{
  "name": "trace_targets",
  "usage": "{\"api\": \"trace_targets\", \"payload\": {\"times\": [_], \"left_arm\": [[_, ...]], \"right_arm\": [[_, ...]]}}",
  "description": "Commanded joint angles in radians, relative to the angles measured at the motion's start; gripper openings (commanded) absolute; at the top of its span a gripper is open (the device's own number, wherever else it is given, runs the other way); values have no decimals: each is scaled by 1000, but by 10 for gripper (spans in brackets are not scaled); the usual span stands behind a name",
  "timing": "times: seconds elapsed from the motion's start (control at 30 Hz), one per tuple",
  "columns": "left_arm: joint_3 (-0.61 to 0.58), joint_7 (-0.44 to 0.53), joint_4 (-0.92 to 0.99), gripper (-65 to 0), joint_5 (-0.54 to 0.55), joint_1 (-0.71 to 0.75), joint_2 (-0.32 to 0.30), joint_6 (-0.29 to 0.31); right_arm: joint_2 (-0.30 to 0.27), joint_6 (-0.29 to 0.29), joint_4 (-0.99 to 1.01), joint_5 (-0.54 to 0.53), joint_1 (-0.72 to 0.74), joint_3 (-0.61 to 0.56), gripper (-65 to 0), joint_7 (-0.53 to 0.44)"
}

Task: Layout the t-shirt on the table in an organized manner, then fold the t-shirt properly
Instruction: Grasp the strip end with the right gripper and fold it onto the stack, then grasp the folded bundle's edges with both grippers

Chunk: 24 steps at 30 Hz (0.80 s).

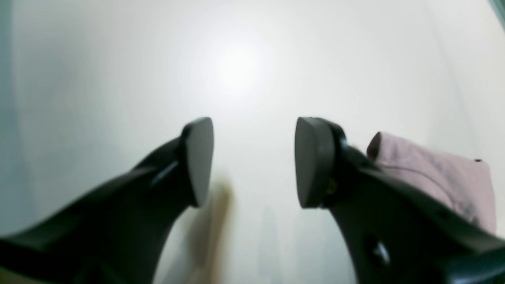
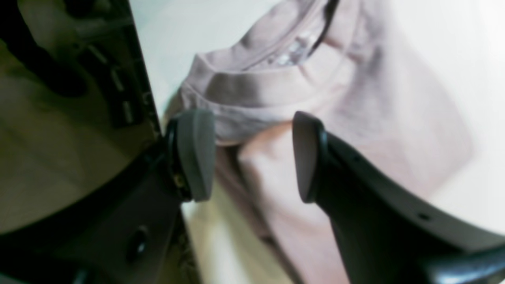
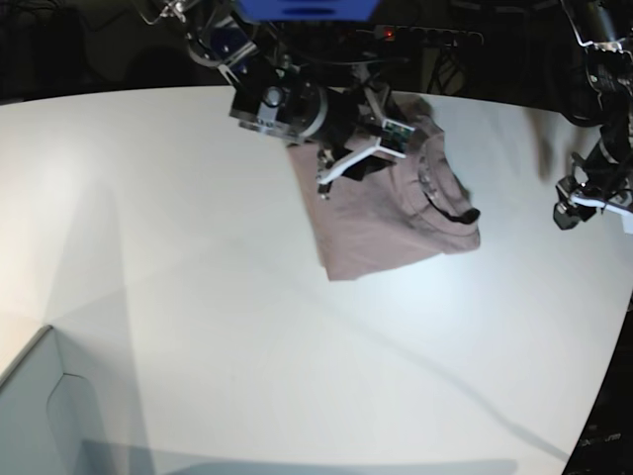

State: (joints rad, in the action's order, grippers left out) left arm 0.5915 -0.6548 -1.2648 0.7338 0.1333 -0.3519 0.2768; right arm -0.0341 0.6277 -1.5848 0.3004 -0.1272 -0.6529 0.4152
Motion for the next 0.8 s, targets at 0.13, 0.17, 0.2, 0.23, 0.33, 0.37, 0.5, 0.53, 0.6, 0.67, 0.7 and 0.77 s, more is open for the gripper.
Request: {"api": "trace_targets", "payload": {"times": [0.13, 0.17, 0.2, 0.23, 0.33, 0.37, 0.5, 0.53, 0.6, 0.67, 0.7, 0.77], "left_arm": [[6, 13, -19, -325, 13, -2, -19, 6], [6, 13, -19, -325, 13, -2, -19, 6], [6, 13, -17, -325, 13, -2, -19, 6], [6, 13, -17, -325, 13, -2, -19, 6], [6, 13, -17, -325, 13, -2, -19, 6], [6, 13, -17, -325, 13, -2, -19, 5], [6, 13, -17, -325, 13, 7, -19, 5], [6, 13, -17, -325, 13, 13, -19, 5], [6, 13, -17, -325, 13, 15, -19, 5], [6, 13, -19, -325, 13, 18, -19, 5], [6, 5, -19, -325, 13, 19, -19, 5], [6, -44, -19, -325, 14, 19, -19, 5]], "right_arm": [[43, 2, 88, -13, 7, -29, -331, -17], [43, 2, 103, -13, 8, -58, -331, -17], [43, 2, 119, -13, 10, -92, -331, -17], [41, 2, 131, -13, 10, -114, -331, -17], [41, 2, 154, -13, 10, -135, -331, -17], [41, 2, 157, -13, 10, -135, -331, -17], [38, 2, 128, -13, -1, -135, -331, -17], [35, 2, 116, -13, -9, -135, -331, -17], [16, 2, 73, -11, -19, -129, -331, -17], [-8, 2, 14, -11, -25, -127, -332, -16], [-19, 2, -13, -11, -24, -127, -332, -9], [-42, 2, -59, -11, -19, -115, -332, -8]]}}
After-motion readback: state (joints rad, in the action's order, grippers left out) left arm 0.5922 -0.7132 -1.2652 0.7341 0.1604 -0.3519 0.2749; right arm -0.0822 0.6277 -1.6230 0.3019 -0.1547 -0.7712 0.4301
